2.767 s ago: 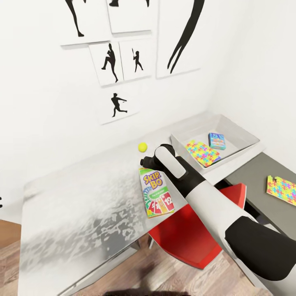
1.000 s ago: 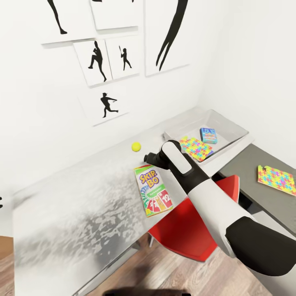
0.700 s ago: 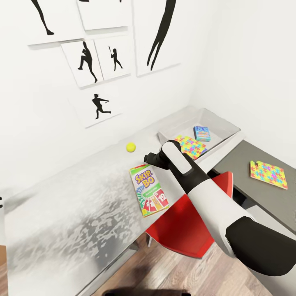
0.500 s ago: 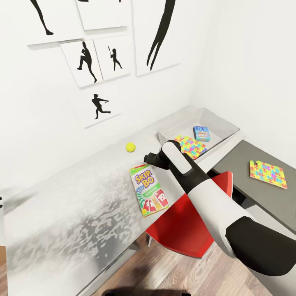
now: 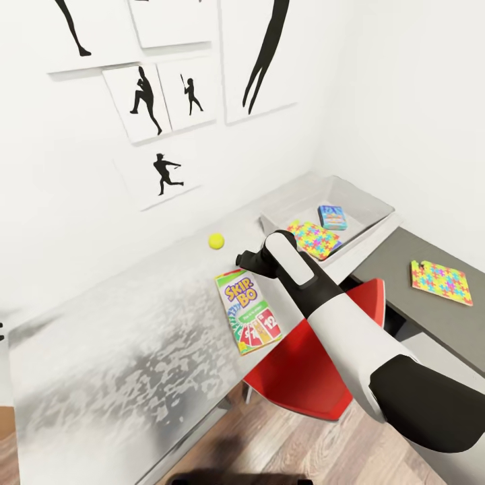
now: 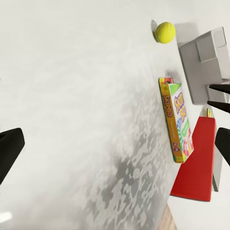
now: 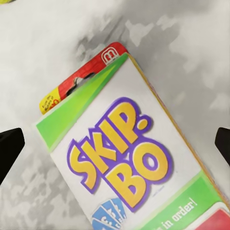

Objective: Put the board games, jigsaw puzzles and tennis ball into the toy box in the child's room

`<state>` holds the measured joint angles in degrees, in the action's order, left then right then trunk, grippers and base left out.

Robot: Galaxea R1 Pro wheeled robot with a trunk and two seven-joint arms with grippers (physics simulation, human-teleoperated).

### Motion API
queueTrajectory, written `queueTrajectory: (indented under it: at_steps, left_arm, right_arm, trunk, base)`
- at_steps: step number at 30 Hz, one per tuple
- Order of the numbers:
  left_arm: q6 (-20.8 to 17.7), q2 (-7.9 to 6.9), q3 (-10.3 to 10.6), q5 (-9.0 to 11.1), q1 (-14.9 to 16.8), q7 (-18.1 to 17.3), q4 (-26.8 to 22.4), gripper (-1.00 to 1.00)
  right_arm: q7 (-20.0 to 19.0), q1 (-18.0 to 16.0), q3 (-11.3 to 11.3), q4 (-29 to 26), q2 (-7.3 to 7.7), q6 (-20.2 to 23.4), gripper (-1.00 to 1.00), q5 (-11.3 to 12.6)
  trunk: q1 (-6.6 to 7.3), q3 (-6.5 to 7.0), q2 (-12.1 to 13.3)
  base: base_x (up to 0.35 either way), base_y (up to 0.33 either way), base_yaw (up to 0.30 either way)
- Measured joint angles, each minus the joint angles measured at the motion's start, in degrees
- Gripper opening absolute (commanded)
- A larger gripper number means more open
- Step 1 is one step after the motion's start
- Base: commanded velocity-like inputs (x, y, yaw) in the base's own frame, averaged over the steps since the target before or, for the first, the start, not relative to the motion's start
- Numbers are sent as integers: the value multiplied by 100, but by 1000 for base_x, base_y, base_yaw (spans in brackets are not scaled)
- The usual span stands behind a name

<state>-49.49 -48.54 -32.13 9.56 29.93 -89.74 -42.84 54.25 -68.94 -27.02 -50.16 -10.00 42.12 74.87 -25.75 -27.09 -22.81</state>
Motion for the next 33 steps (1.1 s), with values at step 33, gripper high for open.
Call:
queueTrajectory:
  at_steps: [33]
  left_arm:
    - [8,-6,-7,0,0,0,0,100]
  right_arm:
    - [-22,-9,30,128,0,-17,100,11]
  trunk:
    - [0,-301,0]
  base:
    - [0,1,1]
